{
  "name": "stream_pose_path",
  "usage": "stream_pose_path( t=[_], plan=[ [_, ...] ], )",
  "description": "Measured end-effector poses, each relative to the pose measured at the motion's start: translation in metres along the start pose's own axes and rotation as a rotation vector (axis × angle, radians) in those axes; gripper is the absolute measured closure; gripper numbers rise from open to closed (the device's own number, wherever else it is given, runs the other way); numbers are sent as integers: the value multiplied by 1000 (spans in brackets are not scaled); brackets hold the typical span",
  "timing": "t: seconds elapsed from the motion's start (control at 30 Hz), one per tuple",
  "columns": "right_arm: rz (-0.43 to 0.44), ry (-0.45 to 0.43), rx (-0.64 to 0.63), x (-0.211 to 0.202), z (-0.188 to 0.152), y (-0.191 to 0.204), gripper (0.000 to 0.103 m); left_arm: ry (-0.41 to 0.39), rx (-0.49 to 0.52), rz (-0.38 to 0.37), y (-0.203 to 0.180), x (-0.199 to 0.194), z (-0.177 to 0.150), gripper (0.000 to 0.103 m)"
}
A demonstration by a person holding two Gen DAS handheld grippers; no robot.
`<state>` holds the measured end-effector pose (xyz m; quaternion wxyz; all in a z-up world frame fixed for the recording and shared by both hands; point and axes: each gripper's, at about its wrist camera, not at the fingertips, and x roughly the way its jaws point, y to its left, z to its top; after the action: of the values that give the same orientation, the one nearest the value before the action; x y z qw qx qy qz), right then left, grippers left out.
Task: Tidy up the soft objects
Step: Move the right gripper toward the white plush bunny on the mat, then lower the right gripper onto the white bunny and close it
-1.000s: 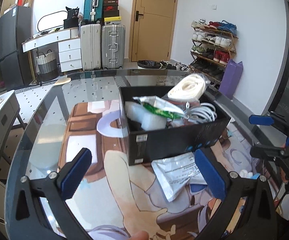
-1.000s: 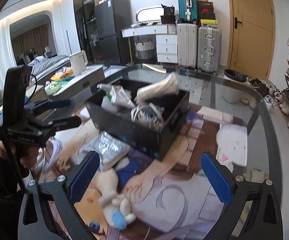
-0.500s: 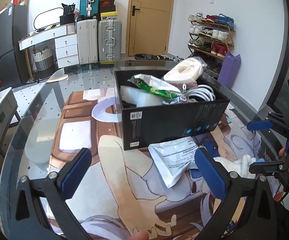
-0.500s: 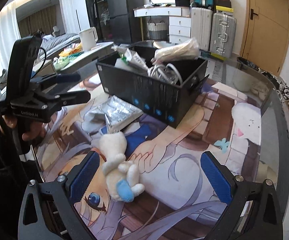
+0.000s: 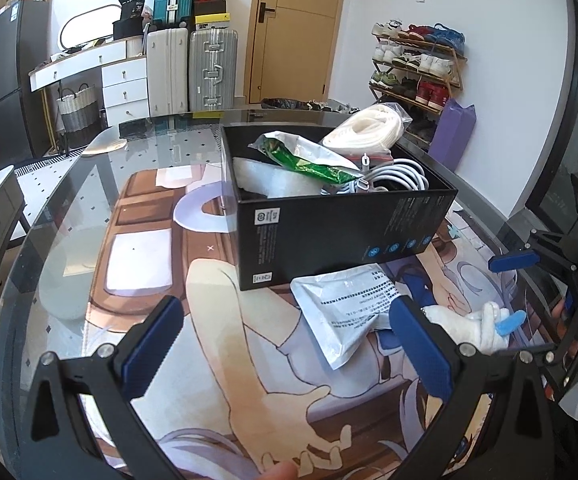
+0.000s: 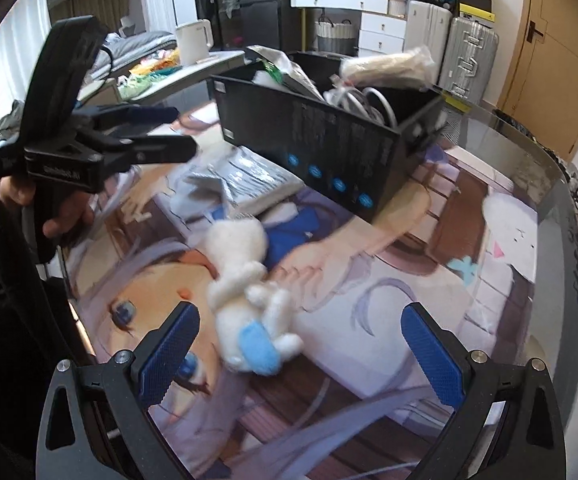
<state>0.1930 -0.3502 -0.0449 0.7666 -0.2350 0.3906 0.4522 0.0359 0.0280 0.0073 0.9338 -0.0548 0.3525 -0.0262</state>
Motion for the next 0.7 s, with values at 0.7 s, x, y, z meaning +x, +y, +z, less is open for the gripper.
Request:
stream_pose_path(
  t=[0.7],
  plan=[
    [44, -55, 148, -2, 12, -15, 1, 7, 10, 0, -1, 2, -3, 0]
  ],
)
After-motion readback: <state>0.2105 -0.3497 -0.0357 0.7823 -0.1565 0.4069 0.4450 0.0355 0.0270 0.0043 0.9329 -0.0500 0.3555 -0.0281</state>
